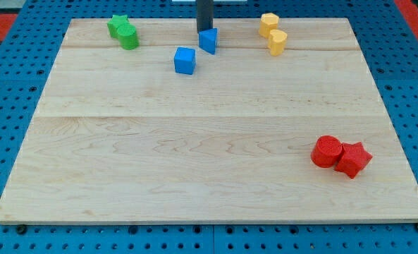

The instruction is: Move the blue triangle closer to the blue cube

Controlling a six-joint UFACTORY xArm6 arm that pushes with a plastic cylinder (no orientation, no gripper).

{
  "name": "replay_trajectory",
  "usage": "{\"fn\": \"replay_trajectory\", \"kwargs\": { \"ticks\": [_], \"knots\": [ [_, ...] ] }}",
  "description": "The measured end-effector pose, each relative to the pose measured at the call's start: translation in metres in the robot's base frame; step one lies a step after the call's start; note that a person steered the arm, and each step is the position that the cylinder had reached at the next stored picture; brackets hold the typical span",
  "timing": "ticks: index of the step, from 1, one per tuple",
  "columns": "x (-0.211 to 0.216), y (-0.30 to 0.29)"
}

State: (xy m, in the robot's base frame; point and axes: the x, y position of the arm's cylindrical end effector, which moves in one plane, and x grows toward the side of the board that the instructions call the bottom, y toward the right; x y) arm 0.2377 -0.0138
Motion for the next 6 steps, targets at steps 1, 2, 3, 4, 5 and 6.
{"fn": "replay_trajectory", "kwargs": {
  "ticks": [1,2,3,4,5,6],
  "knots": [
    [0.005,-0.007],
    [0.018,0.006],
    [-0.019,0.024],
    [0.001,0.070],
    [0.032,0.052],
    [0.032,0.004]
  ]
}}
